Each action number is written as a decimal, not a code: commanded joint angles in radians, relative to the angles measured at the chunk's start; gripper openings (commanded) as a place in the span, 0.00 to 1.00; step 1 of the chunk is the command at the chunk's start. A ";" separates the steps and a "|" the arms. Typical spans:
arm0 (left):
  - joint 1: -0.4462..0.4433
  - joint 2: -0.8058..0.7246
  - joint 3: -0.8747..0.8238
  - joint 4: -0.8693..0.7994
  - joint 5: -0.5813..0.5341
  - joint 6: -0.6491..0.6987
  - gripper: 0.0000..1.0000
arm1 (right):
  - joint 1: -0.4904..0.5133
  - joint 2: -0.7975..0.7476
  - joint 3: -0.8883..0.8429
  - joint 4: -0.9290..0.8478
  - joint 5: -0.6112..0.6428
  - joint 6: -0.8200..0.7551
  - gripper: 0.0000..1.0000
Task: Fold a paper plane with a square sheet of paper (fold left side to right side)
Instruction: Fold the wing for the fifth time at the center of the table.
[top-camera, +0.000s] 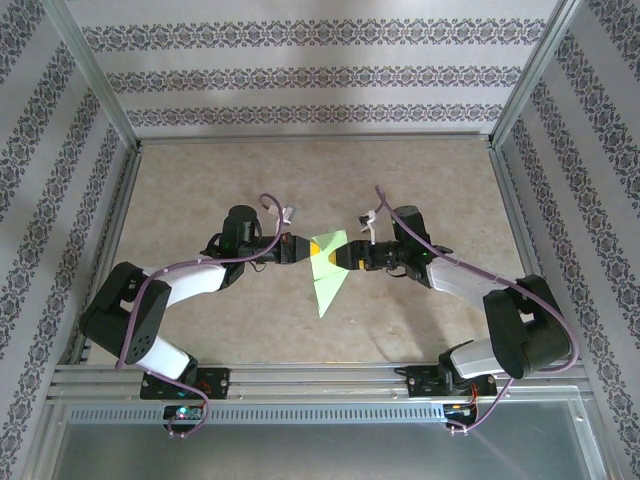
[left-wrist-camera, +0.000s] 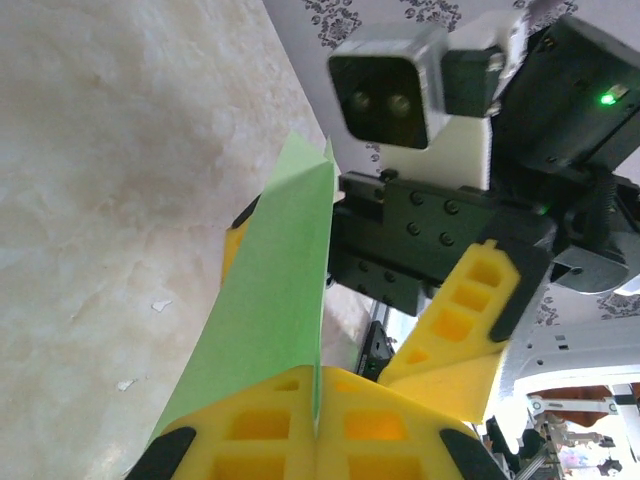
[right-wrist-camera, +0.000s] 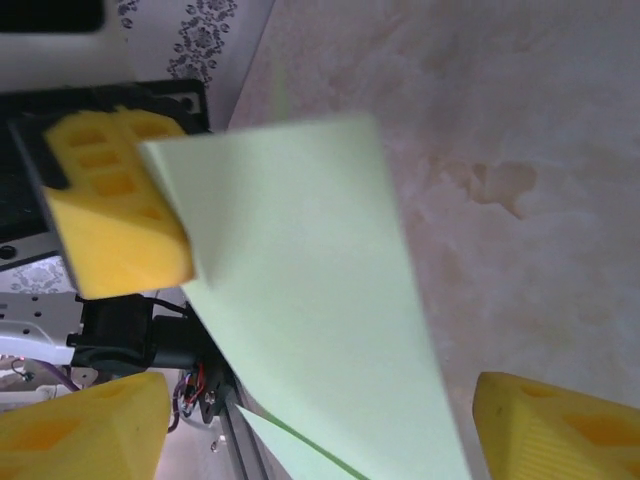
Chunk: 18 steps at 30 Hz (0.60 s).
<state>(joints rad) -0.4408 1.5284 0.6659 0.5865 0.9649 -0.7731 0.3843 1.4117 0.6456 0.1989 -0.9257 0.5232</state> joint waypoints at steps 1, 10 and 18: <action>0.017 0.016 0.008 0.018 0.004 0.022 0.00 | 0.003 -0.013 0.030 -0.006 -0.024 -0.034 0.73; 0.017 0.039 0.009 -0.009 0.008 0.037 0.00 | 0.002 0.002 0.060 -0.026 0.014 -0.031 0.52; 0.017 0.032 0.007 -0.071 -0.004 0.075 0.00 | 0.004 0.010 0.086 -0.079 0.057 -0.057 0.41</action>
<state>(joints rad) -0.4355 1.5558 0.6659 0.5476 0.9604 -0.7395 0.3840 1.4120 0.7048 0.1463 -0.8894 0.5026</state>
